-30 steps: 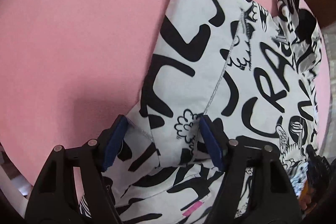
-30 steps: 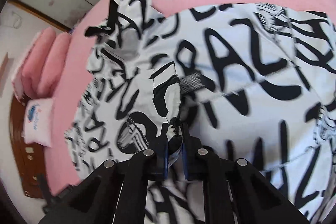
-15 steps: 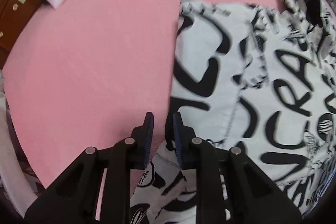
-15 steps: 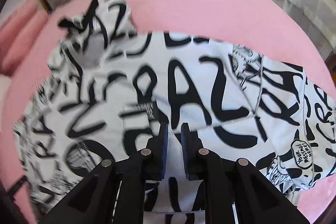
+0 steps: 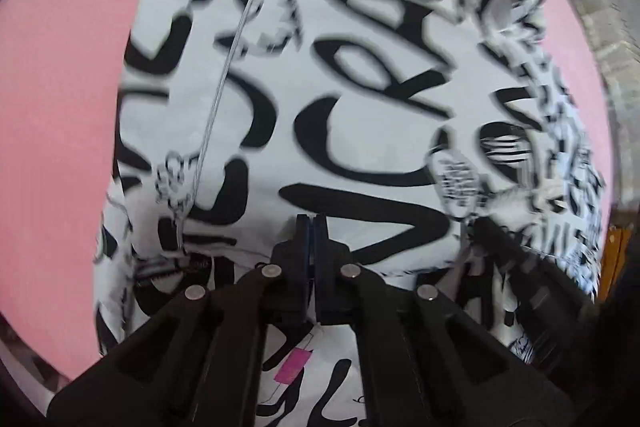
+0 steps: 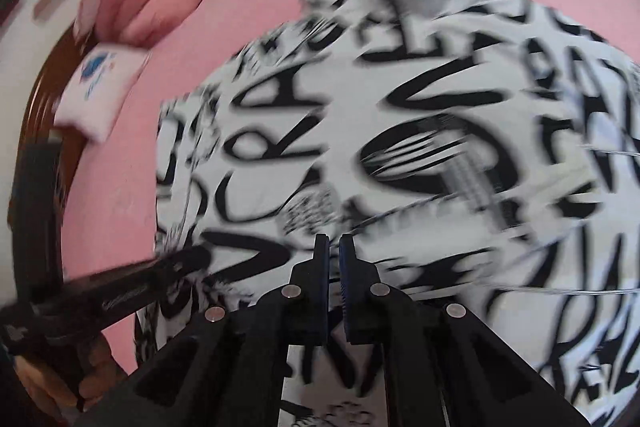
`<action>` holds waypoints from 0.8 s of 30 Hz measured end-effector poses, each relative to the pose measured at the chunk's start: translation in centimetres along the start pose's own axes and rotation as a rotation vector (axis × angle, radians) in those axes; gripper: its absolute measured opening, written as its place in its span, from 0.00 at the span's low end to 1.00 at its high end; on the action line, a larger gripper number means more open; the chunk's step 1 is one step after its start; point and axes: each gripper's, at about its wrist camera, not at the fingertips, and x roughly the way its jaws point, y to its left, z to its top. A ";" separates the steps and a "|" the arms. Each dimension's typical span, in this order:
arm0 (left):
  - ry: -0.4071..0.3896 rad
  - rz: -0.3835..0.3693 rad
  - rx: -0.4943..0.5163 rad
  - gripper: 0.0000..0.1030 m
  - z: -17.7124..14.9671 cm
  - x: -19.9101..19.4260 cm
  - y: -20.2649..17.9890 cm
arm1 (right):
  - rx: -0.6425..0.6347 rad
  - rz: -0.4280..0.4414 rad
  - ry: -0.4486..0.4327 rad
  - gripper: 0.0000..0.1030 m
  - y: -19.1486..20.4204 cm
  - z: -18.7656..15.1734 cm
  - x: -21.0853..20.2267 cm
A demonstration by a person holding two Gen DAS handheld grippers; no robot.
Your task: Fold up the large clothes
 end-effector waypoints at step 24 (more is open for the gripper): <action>-0.159 -0.114 -0.005 0.00 0.7 -3.3 2.8 | 0.189 -0.290 -0.244 0.00 -10.1 -0.2 -7.4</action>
